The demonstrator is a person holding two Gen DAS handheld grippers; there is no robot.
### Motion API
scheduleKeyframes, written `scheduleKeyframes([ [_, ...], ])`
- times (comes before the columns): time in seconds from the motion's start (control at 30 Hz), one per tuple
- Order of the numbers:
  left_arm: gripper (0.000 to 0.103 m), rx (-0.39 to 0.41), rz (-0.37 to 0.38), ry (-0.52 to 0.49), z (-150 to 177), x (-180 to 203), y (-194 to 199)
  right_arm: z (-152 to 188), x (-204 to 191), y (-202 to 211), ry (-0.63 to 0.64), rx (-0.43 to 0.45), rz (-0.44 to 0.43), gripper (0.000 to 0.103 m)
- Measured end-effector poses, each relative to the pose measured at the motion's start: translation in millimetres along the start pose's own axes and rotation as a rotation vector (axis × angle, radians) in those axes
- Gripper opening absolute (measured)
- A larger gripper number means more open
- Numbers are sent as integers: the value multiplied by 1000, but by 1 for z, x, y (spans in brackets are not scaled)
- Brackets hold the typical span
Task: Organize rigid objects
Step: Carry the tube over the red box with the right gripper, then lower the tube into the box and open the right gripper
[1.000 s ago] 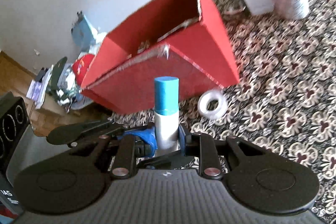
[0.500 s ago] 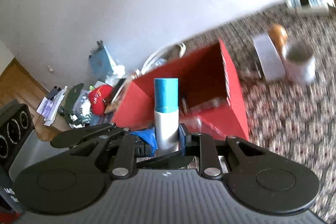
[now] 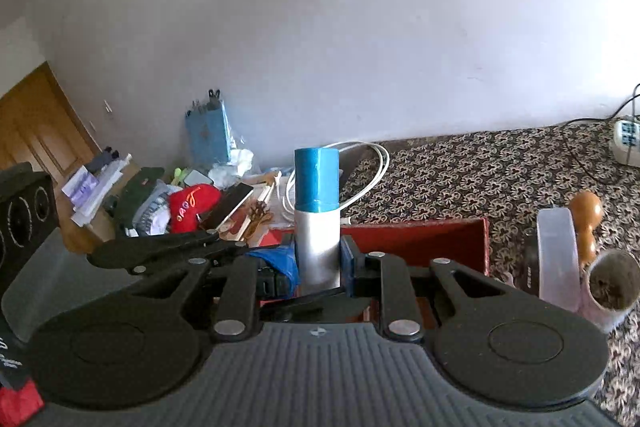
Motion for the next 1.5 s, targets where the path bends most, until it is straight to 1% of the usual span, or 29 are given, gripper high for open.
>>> scheduleKeyframes([
  [0.13, 38, -49, -32, 39, 11, -20, -23, 6, 9, -26, 3, -52, 9, 5],
  [0.27, 38, -121, -54, 80, 34, -36, -47, 23, 22, -51, -3, -124, 22, 6],
  [0.37, 38, -164, -72, 81, 51, -43, -61, 36, 30, -63, -16, -175, 22, 6],
  [0.5, 38, -222, -79, 110, 74, -49, -76, 51, 39, -73, -42, -233, 35, 6],
  [0.73, 38, -318, -97, 138, 100, -56, -94, 72, 56, -87, -97, -323, 44, 6],
  [0.9, 38, -364, -125, 130, 113, -60, -100, 84, 60, -93, -112, -372, 44, 6],
  [1.07, 38, -430, -117, 155, 125, -61, -105, 93, 64, -98, -109, -438, 51, 5],
  [1.17, 38, -469, -122, 162, 132, -61, -108, 100, 70, -102, -131, -484, 57, 5],
  [1.27, 38, -479, -137, 168, 133, -63, -108, 103, 72, -104, -154, -490, 52, 5],
  [1.5, 38, -497, -162, 198, 136, -67, -108, 104, 72, -109, -161, -492, 48, 5],
])
Point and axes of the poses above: each gripper's, at about its wrist camera, not at the fingertips, and y roughly against the way its jaws point, x to its right, z to its underside, the point moved 10 cm from there along -y, roughly the way its jaws point, and after that the axes turned 15 degrees about x, right-handed, at the moved point
